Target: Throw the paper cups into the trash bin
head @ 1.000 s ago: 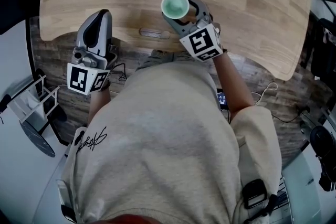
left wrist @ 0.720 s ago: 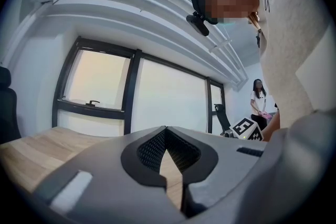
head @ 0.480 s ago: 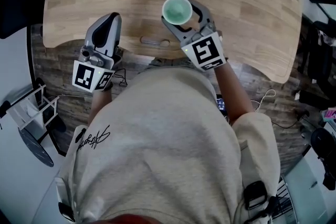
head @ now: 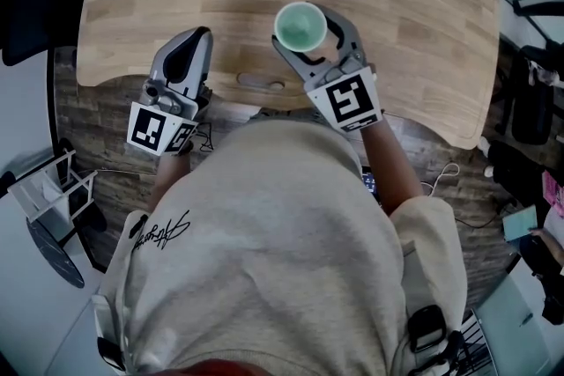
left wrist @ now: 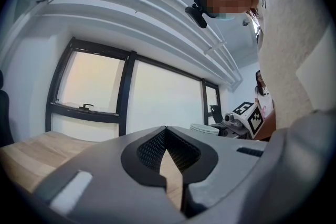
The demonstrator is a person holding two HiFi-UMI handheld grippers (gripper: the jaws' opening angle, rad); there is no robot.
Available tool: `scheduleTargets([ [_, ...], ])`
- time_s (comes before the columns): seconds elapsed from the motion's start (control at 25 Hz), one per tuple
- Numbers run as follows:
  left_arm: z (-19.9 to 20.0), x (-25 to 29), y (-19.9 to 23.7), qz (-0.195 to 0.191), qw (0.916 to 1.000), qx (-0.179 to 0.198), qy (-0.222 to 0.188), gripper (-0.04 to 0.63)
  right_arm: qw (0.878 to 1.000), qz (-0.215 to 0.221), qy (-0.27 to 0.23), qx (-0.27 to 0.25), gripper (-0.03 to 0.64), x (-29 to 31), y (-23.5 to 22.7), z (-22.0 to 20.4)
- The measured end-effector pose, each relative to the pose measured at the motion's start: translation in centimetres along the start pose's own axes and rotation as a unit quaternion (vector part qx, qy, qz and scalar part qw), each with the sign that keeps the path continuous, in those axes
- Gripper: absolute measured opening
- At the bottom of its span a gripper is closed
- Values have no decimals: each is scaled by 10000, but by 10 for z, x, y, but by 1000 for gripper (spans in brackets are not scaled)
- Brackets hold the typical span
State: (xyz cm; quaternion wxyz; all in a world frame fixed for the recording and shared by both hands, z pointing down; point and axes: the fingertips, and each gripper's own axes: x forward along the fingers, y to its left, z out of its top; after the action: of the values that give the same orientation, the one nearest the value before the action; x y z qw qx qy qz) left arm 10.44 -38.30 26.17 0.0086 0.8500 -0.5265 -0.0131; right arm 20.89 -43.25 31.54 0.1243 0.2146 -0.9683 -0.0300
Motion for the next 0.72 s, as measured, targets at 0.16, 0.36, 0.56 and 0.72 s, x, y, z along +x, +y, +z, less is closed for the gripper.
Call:
scheduleTargets([
  [0.16, 1, -1, -3, 28, 10000, 49, -39, 3, 10000, 15, -33, -56, 293, 0, -1, 3],
  [0.36, 1, -4, -7, 126, 9999, 83, -34, 3, 9999, 70, -68, -23, 293, -2, -1, 8],
  [0.56, 1, -8, -11, 310, 9994, 113, -42, 3, 9997, 191, -119, 11, 293, -1, -1, 12],
  [0.72, -2, -17, -16, 497, 9987, 129, -66, 3, 9992, 345, -178, -51, 293, 2, 6, 15],
])
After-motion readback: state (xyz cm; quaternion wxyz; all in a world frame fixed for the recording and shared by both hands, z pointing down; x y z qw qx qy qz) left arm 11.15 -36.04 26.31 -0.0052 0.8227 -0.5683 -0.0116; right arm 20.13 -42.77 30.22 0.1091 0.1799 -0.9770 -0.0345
